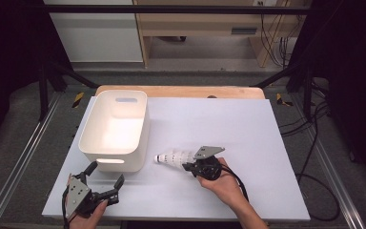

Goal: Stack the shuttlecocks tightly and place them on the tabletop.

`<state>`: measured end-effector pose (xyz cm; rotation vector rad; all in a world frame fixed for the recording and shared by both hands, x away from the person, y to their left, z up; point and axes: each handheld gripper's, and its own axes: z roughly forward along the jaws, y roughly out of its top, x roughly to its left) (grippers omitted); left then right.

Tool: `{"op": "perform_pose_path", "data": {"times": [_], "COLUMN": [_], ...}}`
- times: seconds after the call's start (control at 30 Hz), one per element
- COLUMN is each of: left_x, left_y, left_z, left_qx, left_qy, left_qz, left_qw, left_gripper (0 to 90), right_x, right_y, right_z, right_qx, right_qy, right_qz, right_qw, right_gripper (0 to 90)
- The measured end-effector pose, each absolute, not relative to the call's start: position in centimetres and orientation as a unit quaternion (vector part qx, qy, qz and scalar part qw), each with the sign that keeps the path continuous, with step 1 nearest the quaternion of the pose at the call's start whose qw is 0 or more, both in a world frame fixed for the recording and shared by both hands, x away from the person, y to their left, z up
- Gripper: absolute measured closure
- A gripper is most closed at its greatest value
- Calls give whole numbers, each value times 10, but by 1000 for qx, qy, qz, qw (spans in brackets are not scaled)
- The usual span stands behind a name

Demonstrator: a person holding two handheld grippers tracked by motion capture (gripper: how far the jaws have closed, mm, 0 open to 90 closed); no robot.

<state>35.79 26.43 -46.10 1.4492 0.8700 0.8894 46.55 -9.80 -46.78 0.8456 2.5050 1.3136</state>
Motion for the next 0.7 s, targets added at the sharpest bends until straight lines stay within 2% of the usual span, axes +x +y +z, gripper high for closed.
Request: {"op": "perform_pose_path", "data": {"times": [0.7], "left_x": [358], "left_y": [265], "left_z": [-461], "left_qx": [621], "left_qy": [372], "left_qz": [380], "left_qw": [576], "left_gripper": [11], "right_x": [464], "right_y": [-92], "right_z": [-470], "right_qx": [267], "right_qy": [859], "right_qz": [424], "right_qw": [105], "right_gripper": [887]}}
